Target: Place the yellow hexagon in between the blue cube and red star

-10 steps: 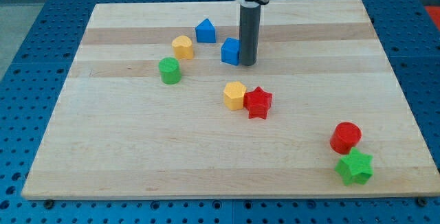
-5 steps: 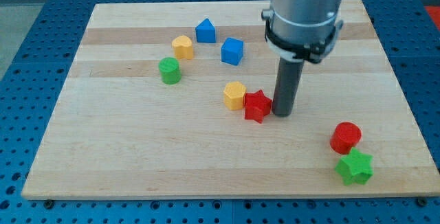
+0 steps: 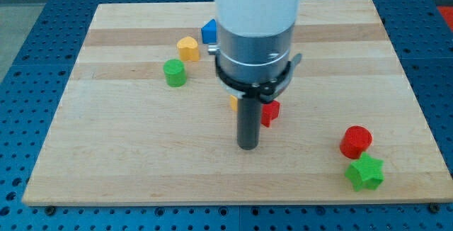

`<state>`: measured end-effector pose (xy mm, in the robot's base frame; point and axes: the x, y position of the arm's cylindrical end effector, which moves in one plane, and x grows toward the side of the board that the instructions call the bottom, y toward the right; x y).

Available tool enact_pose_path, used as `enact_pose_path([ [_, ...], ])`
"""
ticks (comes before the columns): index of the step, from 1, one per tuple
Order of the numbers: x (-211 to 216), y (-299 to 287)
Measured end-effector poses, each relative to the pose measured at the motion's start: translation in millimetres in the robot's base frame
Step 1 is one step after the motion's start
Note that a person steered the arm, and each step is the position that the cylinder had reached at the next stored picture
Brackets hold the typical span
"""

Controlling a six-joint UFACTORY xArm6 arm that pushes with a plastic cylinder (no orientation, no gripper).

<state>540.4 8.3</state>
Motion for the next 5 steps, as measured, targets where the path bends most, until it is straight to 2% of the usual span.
enact_pose_path([
  [2,-66.2,-2.6],
  [5,-83.0,6.4],
])
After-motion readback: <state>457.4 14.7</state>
